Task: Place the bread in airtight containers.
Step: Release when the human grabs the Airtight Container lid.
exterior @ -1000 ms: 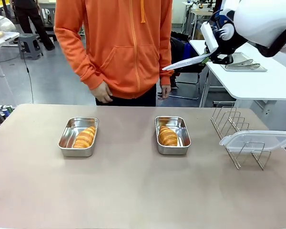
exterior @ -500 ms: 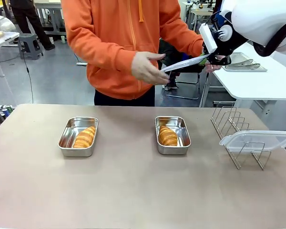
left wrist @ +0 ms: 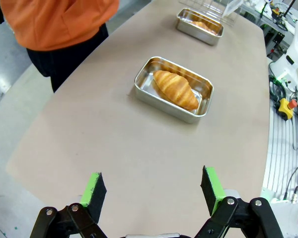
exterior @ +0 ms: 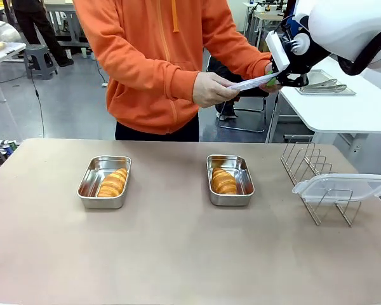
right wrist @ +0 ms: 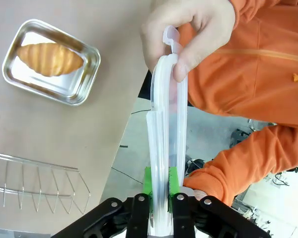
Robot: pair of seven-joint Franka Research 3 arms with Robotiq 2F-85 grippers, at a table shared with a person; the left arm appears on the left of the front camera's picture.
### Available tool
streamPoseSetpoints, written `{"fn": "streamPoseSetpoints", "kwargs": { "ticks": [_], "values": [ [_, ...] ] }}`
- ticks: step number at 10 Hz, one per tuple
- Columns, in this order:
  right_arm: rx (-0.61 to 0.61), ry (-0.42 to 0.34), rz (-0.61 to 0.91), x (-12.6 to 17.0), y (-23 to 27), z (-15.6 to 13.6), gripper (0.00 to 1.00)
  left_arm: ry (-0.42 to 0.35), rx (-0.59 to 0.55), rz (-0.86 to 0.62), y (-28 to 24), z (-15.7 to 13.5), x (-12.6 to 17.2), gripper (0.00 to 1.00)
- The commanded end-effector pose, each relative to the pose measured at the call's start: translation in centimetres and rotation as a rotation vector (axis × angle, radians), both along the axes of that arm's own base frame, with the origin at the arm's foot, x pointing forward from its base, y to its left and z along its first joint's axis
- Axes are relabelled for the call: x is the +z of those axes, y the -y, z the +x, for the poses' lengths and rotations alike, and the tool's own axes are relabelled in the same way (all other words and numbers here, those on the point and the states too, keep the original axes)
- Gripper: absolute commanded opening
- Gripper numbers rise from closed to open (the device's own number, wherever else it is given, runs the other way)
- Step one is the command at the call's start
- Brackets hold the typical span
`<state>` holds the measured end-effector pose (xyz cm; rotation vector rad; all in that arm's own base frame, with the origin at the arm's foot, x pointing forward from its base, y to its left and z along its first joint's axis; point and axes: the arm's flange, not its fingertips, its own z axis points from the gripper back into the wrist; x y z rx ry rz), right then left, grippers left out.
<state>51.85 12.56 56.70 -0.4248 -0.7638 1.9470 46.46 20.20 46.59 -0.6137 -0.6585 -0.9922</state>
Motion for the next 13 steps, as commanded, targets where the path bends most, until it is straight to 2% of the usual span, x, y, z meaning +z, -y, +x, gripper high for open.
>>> {"fn": "streamPoseSetpoints", "kwargs": {
  "ticks": [1, 8, 9, 10, 11, 12, 13],
  "values": [
    [-0.001, 0.011, 0.006, 0.2, 0.0, -0.1, 0.1, -0.012, 0.011, 0.011, 0.2, -0.1, 0.3, 1.0],
    [-0.001, 0.011, 0.006, 0.2, 0.0, -0.1, 0.1, -0.012, 0.011, 0.011, 0.2, -0.1, 0.3, 1.0],
    [0.001, 0.001, 0.0, 0.0, -0.1, 0.0, 0.68, -0.012, 0.011, 0.011, 0.2, -0.1, 0.3, 1.0],
    [-0.014, -0.035, 0.019, 0.9, -0.1, -0.4, 0.69, -0.012, 0.011, 0.011, 0.2, -0.1, 0.3, 1.0],
    [-0.061, -0.031, 0.069, 2.4, -0.1, -1.1, 1.0, -0.012, 0.011, 0.011, 0.2, -0.1, 0.3, 1.0],
    [-0.118, -0.089, 0.195, 4.7, 0.6, -2.2, 1.0, -0.012, 0.011, 0.011, 0.2, -0.1, 0.3, 1.0],
    [-0.183, -0.187, 0.321, 6.2, 2.4, -2.9, 1.0, -0.012, 0.011, 0.011, 0.2, -0.1, 0.3, 1.0]
  ]
}}
